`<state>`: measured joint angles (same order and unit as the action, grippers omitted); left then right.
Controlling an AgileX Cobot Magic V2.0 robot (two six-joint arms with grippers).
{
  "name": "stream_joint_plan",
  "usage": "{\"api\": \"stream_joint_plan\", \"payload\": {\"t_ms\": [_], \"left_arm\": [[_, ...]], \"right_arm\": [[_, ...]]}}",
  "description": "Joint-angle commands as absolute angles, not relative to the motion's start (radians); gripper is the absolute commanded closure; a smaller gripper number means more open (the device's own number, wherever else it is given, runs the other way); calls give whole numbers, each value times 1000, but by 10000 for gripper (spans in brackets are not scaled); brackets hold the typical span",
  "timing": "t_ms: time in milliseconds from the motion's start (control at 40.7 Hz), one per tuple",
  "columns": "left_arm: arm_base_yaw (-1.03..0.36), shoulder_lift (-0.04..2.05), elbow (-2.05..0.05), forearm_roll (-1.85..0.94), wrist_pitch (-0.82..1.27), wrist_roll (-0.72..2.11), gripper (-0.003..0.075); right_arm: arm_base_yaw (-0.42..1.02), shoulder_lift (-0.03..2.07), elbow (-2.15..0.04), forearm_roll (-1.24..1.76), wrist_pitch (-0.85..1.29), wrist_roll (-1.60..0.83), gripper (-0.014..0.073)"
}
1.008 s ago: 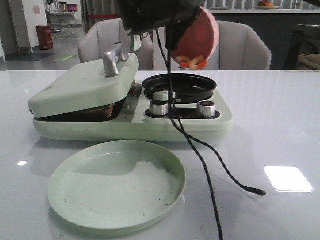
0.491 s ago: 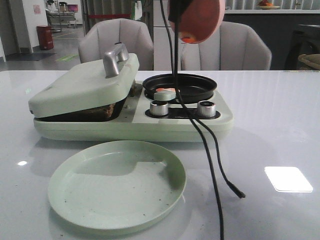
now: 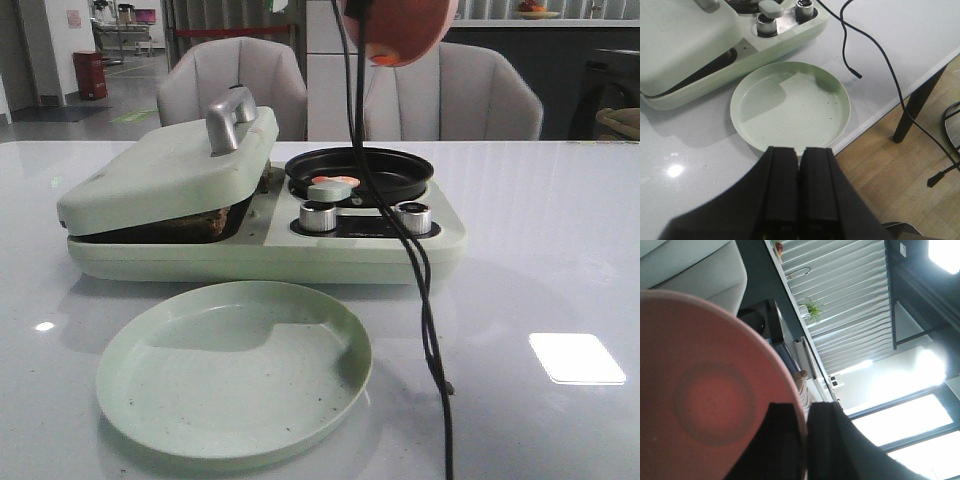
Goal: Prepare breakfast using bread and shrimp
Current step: 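Tilt the pink bowl with the right gripper to pour shrimp into the pan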
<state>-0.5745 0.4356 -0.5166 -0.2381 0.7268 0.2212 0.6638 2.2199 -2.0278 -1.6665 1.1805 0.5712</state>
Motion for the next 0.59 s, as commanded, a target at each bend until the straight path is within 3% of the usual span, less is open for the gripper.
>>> {"api": "stream_joint_plan", "payload": {"t_ms": [0, 565], "left_arm": [[-578, 443, -545, -259, 658, 217, 620], [-578, 443, -545, -259, 658, 217, 620]], "right_arm": [[666, 2192, -2049, -1728, 1190, 563, 391], [669, 2148, -2077, -1812, 1232, 469, 391]]}}
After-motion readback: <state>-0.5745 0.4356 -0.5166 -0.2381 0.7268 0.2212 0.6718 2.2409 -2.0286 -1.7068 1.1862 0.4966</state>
